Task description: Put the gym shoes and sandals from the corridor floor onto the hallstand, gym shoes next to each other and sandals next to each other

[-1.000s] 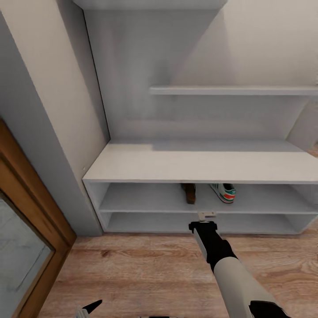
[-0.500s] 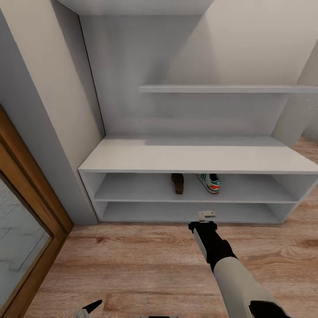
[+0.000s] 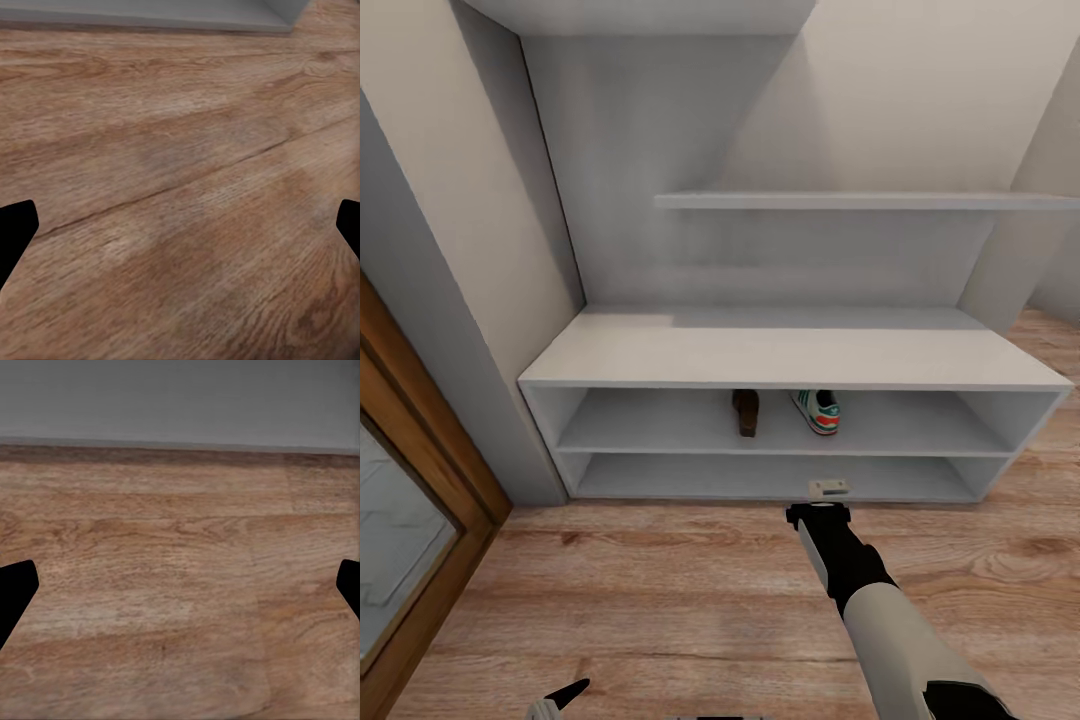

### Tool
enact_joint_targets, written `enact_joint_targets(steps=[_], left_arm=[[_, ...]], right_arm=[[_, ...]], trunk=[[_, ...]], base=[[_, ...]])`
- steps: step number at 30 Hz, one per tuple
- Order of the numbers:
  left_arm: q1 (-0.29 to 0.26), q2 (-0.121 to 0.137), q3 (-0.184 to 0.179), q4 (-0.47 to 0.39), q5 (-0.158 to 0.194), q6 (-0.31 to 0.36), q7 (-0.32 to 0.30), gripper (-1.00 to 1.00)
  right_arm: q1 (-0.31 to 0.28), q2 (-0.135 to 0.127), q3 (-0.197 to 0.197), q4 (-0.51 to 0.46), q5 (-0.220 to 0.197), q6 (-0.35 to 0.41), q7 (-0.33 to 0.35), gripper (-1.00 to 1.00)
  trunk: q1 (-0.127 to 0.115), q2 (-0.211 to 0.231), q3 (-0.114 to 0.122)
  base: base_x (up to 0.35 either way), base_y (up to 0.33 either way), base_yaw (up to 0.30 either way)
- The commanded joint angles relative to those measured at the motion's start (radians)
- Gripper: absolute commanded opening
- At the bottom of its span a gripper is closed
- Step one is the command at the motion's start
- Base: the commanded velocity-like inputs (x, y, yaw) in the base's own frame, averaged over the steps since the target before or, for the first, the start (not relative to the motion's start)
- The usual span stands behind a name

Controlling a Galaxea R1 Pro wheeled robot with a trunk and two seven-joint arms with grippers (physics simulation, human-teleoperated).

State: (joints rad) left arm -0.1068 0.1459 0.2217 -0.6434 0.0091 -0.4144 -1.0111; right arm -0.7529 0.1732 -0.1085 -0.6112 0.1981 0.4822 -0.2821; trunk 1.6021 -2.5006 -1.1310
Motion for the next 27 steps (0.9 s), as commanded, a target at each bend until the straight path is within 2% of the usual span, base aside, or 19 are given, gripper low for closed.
enact_joint_targets(steps=[1, 10, 11, 14, 15, 16, 17, 20, 21, 27], left_arm=[[-0.001, 0.000, 0.002, 0.001, 0.001, -0.003, -0.004, 1.00], [0.000, -0.002, 0.001, 0.001, -0.001, -0.002, -0.002, 1.00], [-0.001, 0.001, 0.007, 0.002, -0.001, -0.002, 0.010, 1.00], [-0.001, 0.000, 0.025, 0.002, -0.002, -0.003, 0.027, 1.00], [-0.001, -0.001, 0.042, 0.002, -0.002, -0.004, 0.040, 1.00], [-0.001, -0.002, 0.051, 0.002, -0.003, -0.004, 0.047, 1.00], [-0.001, -0.004, 0.089, 0.003, -0.003, -0.006, 0.075, 1.00], [-0.001, -0.004, 0.100, 0.006, -0.003, -0.008, 0.087, 1.00], [-0.001, -0.005, 0.109, 0.030, -0.002, -0.012, 0.115, 1.00], [-0.001, -0.005, 0.113, 0.056, -0.001, -0.016, 0.175, 1.00]], right_arm=[[0.000, 0.001, -0.005, -0.001, 0.010, 0.006, 0.003, 1.00], [0.002, 0.001, -0.005, 0.031, 0.009, -0.012, 0.004, 1.00], [0.006, 0.001, -0.005, 0.075, 0.012, -0.108, 0.006, 1.00], [0.016, 0.001, -0.005, 0.119, 0.014, -0.209, 0.009, 1.00], [0.024, 0.001, -0.005, 0.161, 0.015, -0.283, 0.015, 1.00], [0.027, 0.001, -0.005, 0.186, 0.015, -0.321, 0.020, 1.00], [0.034, -0.045, -0.005, 0.324, 0.016, -0.494, 0.054, 1.00], [0.036, -0.082, -0.005, 0.405, 0.016, -0.584, 0.079, 1.00], [0.041, -0.140, -0.005, 0.518, 0.016, -0.719, 0.135, 1.00], [0.084, -0.189, -0.005, 0.568, 0.016, -0.828, 0.227, 1.00]], trunk=[[0.000, 0.000, -0.001], [0.000, 0.000, -0.001], [0.000, 0.000, -0.001], [0.000, 0.000, -0.001], [0.000, 0.000, -0.001], [0.000, 0.000, -0.001], [0.000, 0.000, -0.001], [0.000, 0.000, -0.001], [0.000, 0.000, -0.001], [0.000, 0.000, -0.001]], base=[[0.000, -0.004, 0.000], [0.000, -0.001, 0.000], [0.000, 0.000, 0.000], [0.000, 0.000, 0.000], [0.000, 0.000, 0.000], [0.000, 0.000, 0.000], [0.000, 0.000, 0.000], [0.000, 0.000, 0.000], [0.000, 0.000, 0.000], [0.000, 0.000, 0.000]])
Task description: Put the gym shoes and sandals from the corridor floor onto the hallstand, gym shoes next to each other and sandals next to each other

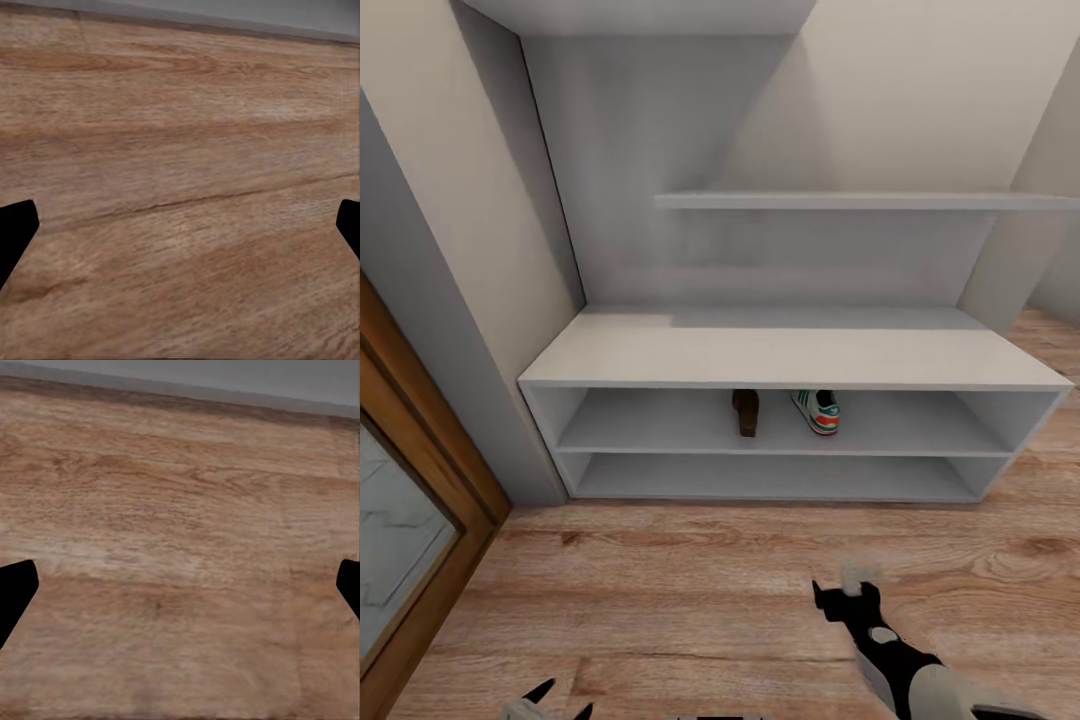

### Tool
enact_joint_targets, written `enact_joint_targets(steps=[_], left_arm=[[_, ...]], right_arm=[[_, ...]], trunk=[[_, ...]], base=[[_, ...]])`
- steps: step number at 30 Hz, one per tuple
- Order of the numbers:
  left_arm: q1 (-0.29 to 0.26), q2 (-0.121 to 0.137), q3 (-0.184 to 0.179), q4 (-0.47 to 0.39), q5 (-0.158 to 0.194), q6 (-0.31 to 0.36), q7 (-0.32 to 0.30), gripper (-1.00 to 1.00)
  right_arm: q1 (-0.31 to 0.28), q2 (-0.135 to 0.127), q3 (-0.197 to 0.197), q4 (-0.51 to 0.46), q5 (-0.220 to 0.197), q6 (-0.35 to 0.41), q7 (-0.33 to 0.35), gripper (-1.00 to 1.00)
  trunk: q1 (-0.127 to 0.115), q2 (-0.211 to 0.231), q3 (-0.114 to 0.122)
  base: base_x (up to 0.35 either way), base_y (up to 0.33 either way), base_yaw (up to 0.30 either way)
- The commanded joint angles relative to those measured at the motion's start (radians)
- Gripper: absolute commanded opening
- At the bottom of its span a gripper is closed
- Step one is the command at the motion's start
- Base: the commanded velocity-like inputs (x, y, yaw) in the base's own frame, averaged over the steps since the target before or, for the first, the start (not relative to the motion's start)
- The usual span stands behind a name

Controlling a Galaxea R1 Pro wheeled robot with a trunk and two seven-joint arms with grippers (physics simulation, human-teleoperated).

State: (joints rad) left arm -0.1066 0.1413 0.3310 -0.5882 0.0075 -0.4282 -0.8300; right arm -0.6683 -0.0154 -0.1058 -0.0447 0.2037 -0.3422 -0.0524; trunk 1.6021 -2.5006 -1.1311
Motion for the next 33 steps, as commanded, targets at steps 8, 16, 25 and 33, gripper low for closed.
enact_joint_targets(steps=[8, 16, 25, 33], left_arm=[[-0.001, -0.001, 0.005, 0.013, 0.002, -0.004, 0.063, 1.00], [-0.001, -0.005, 0.037, 0.045, 0.003, -0.006, 0.107, 1.00], [-0.001, -0.009, 0.052, 0.099, 0.005, -0.066, 0.175, 1.00], [0.000, -0.039, 0.053, 0.138, 0.003, -0.176, 0.244, 1.00]], right_arm=[[0.077, -0.026, -0.008, 0.017, 0.012, -0.049, 0.066, 1.00], [0.135, -0.047, -0.008, 0.018, 0.010, -0.055, 0.069, 1.00], [0.172, -0.051, -0.008, 0.017, 0.008, -0.058, 0.068, 1.00], [0.184, -0.052, -0.012, 0.017, 0.004, -0.058, 0.066, 1.00]], trunk=[[0.000, 0.000, -0.001], [0.000, 0.000, -0.001], [0.000, 0.000, -0.001], [0.000, 0.000, -0.001]], base=[[0.000, 0.000, 0.000], [0.000, 0.000, 0.000], [0.000, 0.000, 0.000], [0.000, 0.000, -0.036]])
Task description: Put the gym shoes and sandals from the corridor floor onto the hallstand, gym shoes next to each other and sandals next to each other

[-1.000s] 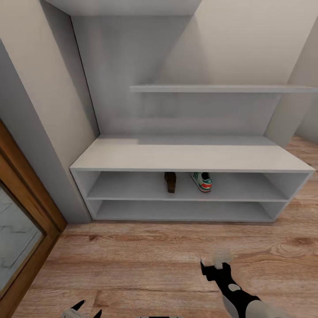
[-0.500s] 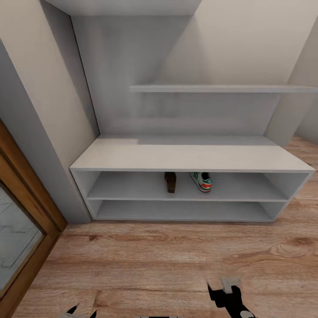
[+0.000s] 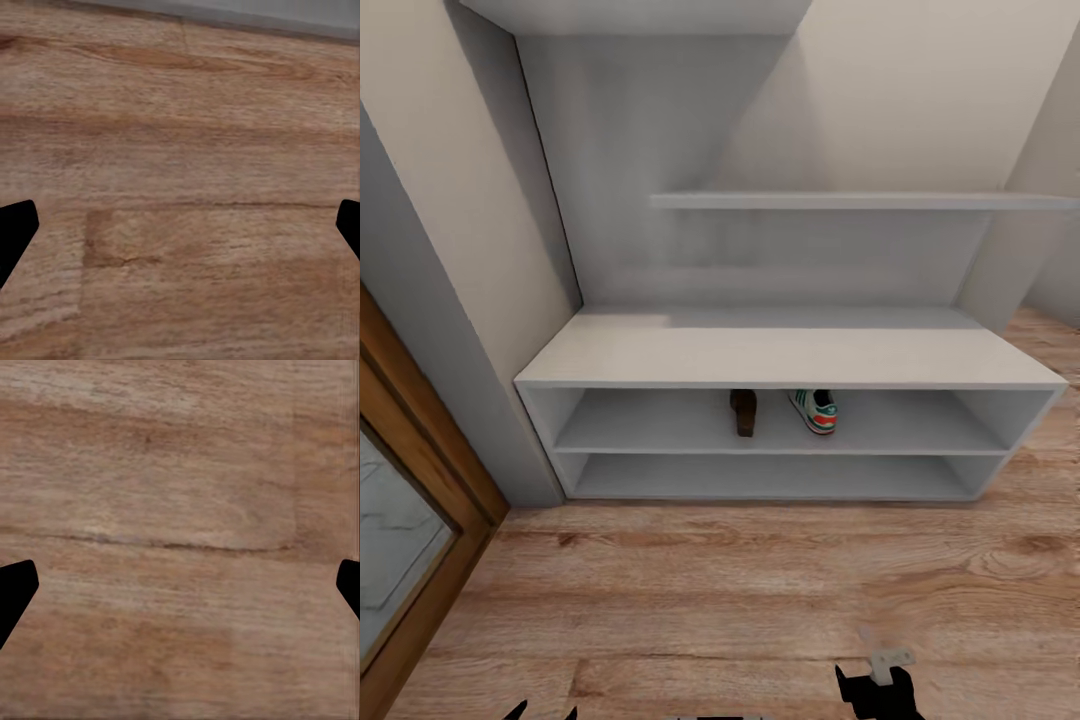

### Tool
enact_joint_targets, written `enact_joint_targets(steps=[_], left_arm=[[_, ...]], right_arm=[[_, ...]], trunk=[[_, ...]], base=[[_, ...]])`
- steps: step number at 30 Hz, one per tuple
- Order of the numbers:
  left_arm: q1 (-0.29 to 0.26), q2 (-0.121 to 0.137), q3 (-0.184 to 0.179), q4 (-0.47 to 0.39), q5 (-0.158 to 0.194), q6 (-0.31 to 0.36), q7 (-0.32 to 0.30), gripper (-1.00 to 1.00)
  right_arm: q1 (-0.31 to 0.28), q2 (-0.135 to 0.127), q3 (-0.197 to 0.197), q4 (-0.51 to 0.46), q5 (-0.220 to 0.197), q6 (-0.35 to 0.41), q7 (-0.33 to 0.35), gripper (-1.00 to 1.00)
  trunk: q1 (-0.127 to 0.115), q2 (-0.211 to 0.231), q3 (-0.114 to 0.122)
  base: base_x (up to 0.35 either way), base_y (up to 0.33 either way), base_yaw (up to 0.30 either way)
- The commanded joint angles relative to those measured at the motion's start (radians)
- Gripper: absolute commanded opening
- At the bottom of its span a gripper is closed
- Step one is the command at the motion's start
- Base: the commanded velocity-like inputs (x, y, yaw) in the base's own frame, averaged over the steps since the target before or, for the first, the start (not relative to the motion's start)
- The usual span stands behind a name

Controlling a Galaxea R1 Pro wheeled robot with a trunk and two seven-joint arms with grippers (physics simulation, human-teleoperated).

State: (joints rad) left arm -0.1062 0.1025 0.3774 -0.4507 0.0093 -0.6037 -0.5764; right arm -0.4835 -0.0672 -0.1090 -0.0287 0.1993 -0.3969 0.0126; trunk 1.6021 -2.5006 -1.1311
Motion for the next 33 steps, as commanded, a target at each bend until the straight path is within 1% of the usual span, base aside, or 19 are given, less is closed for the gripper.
enact_joint_targets(steps=[1, 5, 14, 23, 33], left_arm=[[-0.001, -0.002, 0.006, 0.001, 0.001, -0.002, -0.005, 1.00], [-0.001, -0.005, 0.005, 0.003, -0.002, -0.006, 0.007, 1.00], [-0.001, -0.024, 0.001, 0.003, -0.013, -0.010, 0.019, 1.00], [-0.001, -0.027, 0.004, 0.003, -0.008, -0.010, 0.022, 1.00], [-0.001, -0.027, 0.000, 0.003, -0.015, -0.011, 0.023, 1.00]], right_arm=[[0.000, 0.000, -0.009, 0.001, 0.008, -0.003, 0.001, 1.00], [0.003, 0.000, -0.009, 0.001, 0.005, -0.003, 0.001, 1.00], [0.010, 0.003, -0.010, 0.001, 0.002, -0.002, 0.001, 1.00], [0.012, 0.001, -0.011, 0.001, 0.002, -0.003, 0.001, 1.00], [0.013, 0.000, -0.013, 0.000, 0.002, -0.013, 0.001, 1.00]], trunk=[[0.000, 0.000, -0.001], [0.000, 0.000, -0.001], [0.000, 0.000, 0.001], [0.000, 0.000, 0.007], [0.000, 0.000, 0.014]], base=[[0.000, 0.000, -0.177], [0.000, 0.000, -0.200], [0.000, 0.000, -0.252], [0.000, 0.000, -0.280], [0.000, 0.000, -0.282]])
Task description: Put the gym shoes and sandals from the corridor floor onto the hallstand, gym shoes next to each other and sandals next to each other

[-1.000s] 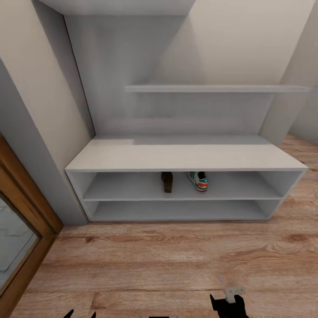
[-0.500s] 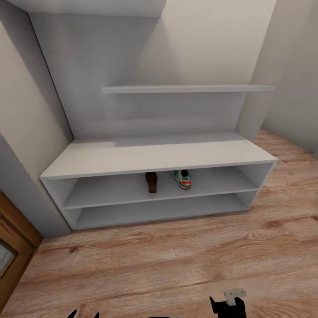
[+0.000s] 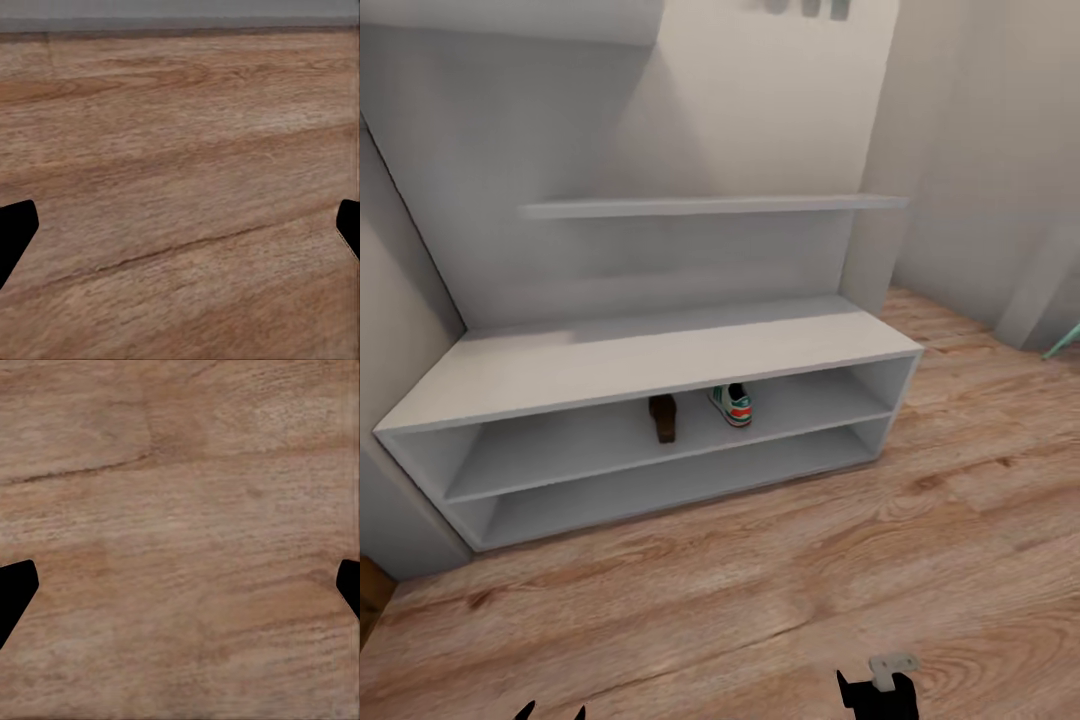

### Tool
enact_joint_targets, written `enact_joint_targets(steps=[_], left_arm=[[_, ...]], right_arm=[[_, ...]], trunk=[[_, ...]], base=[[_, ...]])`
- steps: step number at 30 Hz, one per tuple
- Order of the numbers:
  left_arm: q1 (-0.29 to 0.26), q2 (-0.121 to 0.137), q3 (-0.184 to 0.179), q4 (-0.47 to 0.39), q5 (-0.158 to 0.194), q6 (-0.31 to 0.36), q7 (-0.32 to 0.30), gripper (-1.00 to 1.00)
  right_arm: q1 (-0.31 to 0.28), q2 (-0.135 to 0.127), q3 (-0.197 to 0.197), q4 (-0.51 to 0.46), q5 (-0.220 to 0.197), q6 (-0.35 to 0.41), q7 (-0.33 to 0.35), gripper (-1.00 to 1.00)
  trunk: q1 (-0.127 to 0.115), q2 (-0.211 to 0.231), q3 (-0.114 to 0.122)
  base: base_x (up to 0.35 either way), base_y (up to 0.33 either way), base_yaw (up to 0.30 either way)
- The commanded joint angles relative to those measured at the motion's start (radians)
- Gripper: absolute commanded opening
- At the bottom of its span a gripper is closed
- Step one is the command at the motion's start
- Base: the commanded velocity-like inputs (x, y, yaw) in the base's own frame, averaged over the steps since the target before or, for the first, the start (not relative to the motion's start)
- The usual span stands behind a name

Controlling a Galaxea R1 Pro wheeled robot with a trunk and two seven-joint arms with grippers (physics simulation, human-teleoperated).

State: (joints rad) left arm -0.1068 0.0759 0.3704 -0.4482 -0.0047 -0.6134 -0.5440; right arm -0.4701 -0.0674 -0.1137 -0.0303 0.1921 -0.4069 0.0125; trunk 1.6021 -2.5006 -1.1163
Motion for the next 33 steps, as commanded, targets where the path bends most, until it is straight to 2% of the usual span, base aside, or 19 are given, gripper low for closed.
enact_joint_targets(steps=[1, 29, 33], left_arm=[[-0.001, 0.000, 0.007, 0.000, -0.001, -0.001, -0.010, 1.00], [-0.001, 0.002, 0.004, -0.001, 0.003, -0.004, -0.011, 1.00], [0.000, 0.002, 0.004, -0.001, 0.003, -0.003, -0.011, 1.00]], right_arm=[[-0.001, 0.000, -0.009, 0.001, 0.009, -0.004, 0.001, 1.00], [0.001, -0.001, -0.010, 0.001, 0.008, -0.014, 0.000, 1.00], [0.002, -0.001, -0.011, 0.001, 0.007, -0.030, 0.000, 1.00]], trunk=[[0.000, 0.000, 0.000], [0.000, 0.000, 0.021], [-0.002, 0.001, 0.039]], base=[[0.000, 0.000, -0.282], [0.000, 0.000, -0.282], [0.000, 0.000, -0.282]])
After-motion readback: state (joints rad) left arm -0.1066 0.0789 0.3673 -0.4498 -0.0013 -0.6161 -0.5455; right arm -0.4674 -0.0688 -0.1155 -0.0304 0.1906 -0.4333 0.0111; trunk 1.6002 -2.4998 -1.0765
